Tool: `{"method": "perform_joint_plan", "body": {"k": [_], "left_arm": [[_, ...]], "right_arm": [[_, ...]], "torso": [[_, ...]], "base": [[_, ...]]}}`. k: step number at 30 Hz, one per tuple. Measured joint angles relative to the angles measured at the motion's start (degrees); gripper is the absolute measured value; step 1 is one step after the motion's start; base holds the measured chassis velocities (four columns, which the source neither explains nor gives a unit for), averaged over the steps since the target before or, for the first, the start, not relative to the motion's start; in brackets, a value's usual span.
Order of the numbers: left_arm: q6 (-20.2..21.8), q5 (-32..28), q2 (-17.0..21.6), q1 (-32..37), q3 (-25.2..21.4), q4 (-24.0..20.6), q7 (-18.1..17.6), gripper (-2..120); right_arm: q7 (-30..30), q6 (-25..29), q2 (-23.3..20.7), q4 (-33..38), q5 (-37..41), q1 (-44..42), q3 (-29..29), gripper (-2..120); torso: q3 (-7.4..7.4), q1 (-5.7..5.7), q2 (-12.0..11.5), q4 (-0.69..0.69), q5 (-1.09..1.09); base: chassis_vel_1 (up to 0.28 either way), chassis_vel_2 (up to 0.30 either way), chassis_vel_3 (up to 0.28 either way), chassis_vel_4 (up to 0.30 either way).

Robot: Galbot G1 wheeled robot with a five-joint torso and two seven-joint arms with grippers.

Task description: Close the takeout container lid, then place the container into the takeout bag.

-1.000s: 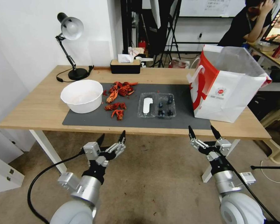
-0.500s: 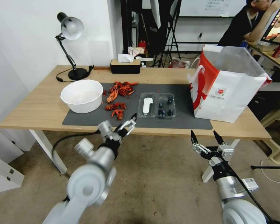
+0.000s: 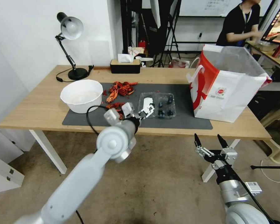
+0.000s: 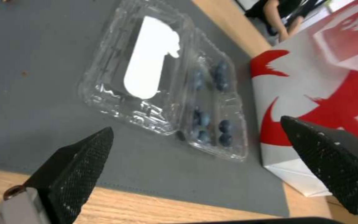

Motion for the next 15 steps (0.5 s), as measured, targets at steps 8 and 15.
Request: {"method": "perform_joint_plan", "body": {"k": [8, 15], "left_arm": [[-0.5, -1.9, -1.9, -3.2, 1.0, 3.1, -5.0, 100], [-0.4, -4.6, -1.9, -4.5, 1.8, 5.2, -5.1, 100]], "right_arm": [[0.1, -0.1, 0.5, -0.1, -0.8, -0.4, -0.1, 100], [0.1, -0.2, 1.3, 0.2, -1.6, -1.1, -0.2, 100]], "torso": [[-0.01, 0.00, 0.0, -0.01, -0.01], [0.00, 0.00, 0.0, -0.01, -0.01]], "base": [[0.000, 0.000, 0.000, 0.000], [0.000, 0.000, 0.000, 0.000]]}}
